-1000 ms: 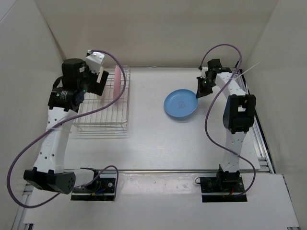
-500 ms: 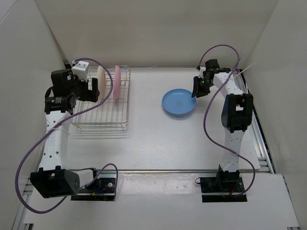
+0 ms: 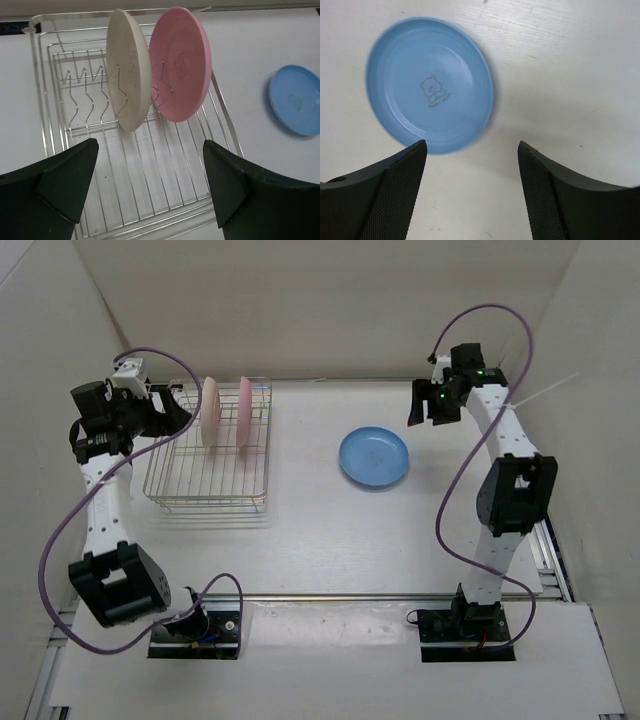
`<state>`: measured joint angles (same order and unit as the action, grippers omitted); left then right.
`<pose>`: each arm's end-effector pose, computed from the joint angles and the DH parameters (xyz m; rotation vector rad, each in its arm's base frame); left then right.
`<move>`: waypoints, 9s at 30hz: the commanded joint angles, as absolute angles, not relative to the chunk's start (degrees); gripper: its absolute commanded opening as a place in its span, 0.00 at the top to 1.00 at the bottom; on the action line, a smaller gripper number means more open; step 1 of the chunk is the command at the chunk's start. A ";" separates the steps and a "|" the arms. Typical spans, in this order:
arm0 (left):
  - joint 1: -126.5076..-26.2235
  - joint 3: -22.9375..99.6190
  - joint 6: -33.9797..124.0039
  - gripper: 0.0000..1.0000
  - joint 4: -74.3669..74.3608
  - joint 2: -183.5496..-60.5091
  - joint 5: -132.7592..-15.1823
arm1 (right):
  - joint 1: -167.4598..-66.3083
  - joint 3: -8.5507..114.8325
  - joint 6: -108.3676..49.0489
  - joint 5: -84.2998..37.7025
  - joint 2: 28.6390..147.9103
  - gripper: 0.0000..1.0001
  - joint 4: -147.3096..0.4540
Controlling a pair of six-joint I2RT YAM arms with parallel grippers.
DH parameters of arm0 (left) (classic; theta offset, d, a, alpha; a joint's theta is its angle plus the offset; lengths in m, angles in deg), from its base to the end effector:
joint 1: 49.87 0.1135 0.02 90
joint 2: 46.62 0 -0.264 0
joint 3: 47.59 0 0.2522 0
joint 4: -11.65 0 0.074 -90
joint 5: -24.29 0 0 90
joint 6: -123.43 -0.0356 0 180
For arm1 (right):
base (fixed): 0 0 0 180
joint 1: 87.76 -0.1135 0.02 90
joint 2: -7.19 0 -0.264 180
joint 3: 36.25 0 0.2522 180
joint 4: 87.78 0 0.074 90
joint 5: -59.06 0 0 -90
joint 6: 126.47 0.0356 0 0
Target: Unload the plates from the dish rack
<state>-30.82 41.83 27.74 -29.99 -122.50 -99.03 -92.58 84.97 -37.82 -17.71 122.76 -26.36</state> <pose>0.2827 0.0769 0.3797 0.1212 1.9857 -0.3208 0.4438 0.0456 0.2866 -0.2267 2.5256 0.3174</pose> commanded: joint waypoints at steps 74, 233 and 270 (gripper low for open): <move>-44.57 84.06 6.99 0.89 -60.64 -133.48 -108.99 | -93.03 74.88 -47.55 -20.84 91.48 0.14 -18.31; -33.43 40.00 23.85 0.00 -42.89 -108.50 -104.65 | -94.44 78.76 -36.91 -17.59 128.75 1.00 -43.96; -31.15 35.69 23.85 0.00 -41.31 -110.08 -111.41 | -90.57 71.20 -38.14 -6.68 124.53 1.00 -55.57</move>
